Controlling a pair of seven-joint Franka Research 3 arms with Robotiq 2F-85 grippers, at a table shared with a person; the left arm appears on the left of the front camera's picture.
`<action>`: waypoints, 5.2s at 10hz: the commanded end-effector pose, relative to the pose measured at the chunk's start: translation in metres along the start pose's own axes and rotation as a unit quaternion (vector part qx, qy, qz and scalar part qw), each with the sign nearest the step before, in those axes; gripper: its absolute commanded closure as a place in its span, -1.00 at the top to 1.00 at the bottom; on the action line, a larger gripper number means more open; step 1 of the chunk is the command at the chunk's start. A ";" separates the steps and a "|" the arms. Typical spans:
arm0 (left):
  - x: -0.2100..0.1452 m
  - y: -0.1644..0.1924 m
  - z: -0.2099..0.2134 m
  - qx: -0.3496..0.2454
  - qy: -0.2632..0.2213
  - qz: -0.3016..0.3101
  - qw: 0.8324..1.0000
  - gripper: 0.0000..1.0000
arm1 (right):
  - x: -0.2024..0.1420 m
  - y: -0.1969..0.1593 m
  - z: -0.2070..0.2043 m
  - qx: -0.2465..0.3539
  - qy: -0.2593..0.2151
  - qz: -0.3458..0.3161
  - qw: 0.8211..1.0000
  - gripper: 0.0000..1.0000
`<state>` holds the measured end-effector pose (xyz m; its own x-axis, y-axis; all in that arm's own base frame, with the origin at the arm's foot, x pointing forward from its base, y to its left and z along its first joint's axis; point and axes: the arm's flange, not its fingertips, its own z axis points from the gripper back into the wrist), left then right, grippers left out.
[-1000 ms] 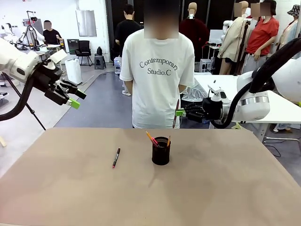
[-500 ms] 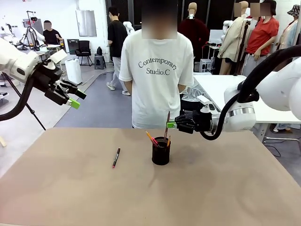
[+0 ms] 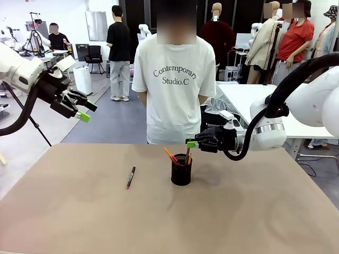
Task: Place the pens into the pen holder.
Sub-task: Pick up a writing instrument from the table and place it into the Pen holder.
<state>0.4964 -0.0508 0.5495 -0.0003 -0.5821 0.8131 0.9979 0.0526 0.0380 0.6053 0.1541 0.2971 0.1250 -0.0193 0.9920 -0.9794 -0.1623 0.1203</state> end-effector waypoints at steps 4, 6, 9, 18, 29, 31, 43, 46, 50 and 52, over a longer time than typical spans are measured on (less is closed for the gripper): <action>0.000 -0.002 0.002 -0.003 -0.001 0.002 1.000 1.00 | 0.010 -0.009 -0.002 0.016 0.002 -0.004 1.000 1.00; 0.000 -0.002 0.002 -0.003 -0.001 0.002 1.000 1.00 | 0.013 -0.011 -0.002 0.017 0.004 -0.002 1.000 1.00; 0.000 -0.002 0.002 -0.003 -0.001 0.002 1.000 1.00 | 0.015 -0.009 -0.003 0.008 0.015 0.006 1.000 1.00; 0.000 -0.002 0.002 -0.003 -0.001 0.002 1.000 1.00 | 0.007 -0.004 -0.001 0.002 0.002 0.007 1.000 1.00; 0.000 -0.002 0.002 -0.003 -0.001 0.002 1.000 1.00 | 0.175 0.009 0.052 -0.037 0.286 0.040 0.957 1.00; 0.000 -0.002 0.002 -0.003 -0.001 0.002 1.000 1.00 | 0.199 0.025 0.072 -0.074 0.277 0.057 0.956 1.00; 0.000 -0.002 0.002 -0.003 -0.001 0.002 1.000 1.00 | 0.210 0.042 0.140 -0.140 0.287 0.046 0.947 1.00; 0.000 -0.002 0.002 -0.003 -0.001 0.002 1.000 1.00 | 0.210 0.042 0.140 -0.140 0.287 0.046 0.947 1.00; 0.000 -0.002 0.002 -0.003 -0.001 0.002 1.000 1.00 | 0.210 0.042 0.140 -0.140 0.287 0.046 0.947 1.00; 0.000 -0.002 0.002 -0.003 -0.001 0.002 1.000 1.00 | 0.210 0.042 0.140 -0.140 0.287 0.046 0.947 1.00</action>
<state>0.4965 -0.0506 0.5494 0.0000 -0.5821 0.8131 0.9979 0.0529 0.0379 0.6122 0.0041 0.5039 0.0121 0.5302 0.8478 -0.9955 0.0861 -0.0396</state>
